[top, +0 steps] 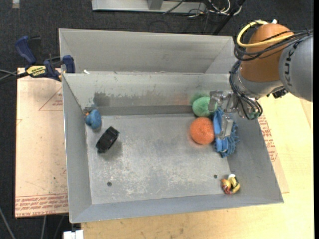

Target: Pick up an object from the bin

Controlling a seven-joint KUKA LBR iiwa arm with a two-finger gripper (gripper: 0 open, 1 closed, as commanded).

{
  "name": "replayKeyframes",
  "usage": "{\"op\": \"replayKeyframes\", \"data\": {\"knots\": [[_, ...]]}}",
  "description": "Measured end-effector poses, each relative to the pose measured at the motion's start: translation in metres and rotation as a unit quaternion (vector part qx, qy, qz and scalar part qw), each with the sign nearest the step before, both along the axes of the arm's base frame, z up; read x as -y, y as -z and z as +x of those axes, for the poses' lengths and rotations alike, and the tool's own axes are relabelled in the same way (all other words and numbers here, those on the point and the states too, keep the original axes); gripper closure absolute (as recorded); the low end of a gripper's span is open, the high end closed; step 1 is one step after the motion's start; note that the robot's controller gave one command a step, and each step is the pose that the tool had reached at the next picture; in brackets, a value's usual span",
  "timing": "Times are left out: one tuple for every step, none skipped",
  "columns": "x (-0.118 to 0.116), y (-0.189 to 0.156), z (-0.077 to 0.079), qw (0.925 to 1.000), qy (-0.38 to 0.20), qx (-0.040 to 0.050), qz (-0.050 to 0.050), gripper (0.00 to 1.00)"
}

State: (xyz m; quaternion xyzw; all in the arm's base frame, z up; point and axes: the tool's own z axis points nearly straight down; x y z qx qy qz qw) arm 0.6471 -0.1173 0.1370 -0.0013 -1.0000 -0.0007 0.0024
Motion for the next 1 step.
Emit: {"op": "replayKeyframes", "data": {"knots": [[-0.0002,-0.0053,0.0018,1.0000,-0.001,0.0036,-0.001,0.00]]}}
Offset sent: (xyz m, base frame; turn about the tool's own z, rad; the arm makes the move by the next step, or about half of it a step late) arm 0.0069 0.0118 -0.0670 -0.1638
